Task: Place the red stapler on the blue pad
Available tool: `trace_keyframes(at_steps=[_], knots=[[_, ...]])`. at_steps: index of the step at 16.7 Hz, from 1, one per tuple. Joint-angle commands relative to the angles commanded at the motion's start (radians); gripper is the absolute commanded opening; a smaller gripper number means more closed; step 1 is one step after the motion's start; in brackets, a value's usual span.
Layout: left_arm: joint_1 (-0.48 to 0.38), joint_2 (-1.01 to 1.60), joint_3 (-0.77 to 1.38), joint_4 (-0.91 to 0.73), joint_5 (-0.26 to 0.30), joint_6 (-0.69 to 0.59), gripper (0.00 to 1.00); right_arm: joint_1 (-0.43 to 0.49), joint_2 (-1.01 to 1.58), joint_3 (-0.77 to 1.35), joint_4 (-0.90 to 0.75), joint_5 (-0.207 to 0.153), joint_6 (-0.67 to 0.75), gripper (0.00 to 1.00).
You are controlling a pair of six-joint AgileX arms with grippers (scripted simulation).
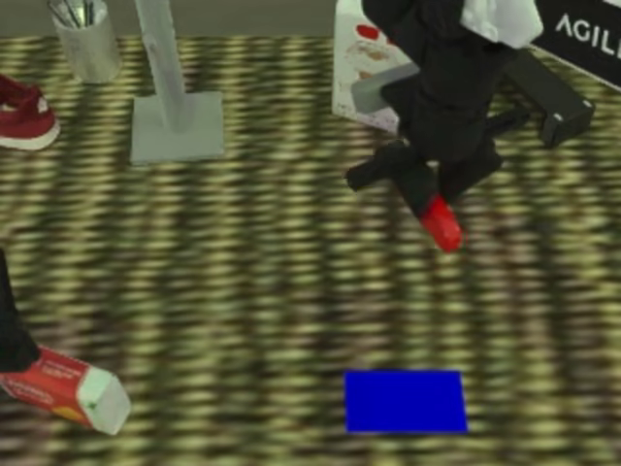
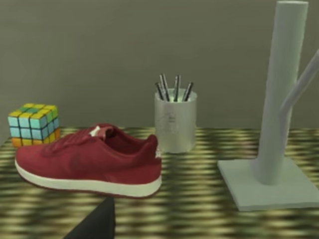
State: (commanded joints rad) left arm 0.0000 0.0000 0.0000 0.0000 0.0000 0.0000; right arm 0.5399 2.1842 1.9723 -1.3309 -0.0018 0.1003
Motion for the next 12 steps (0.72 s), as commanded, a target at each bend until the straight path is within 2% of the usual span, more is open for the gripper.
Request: trace_keyframes(at_steps=[2,5,8,12], knots=[[0.000,0.000,0.000,0.000,0.000,0.000,1.00,0.017,-0.028,-0.010,0.018,-0.002,0.093,0.00],[0.000,0.000,0.000,0.000,0.000,0.000,1.00,0.049,-0.080,-0.038,0.051,-0.004,0.309,0.00],[0.000,0.000,0.000,0.000,0.000,0.000,1.00,0.085,-0.135,-0.090,0.080,-0.007,0.612,0.00],[0.000,0.000,0.000,0.000,0.000,0.000,1.00,0.139,-0.199,-0.197,0.104,-0.011,1.095,0.00]])
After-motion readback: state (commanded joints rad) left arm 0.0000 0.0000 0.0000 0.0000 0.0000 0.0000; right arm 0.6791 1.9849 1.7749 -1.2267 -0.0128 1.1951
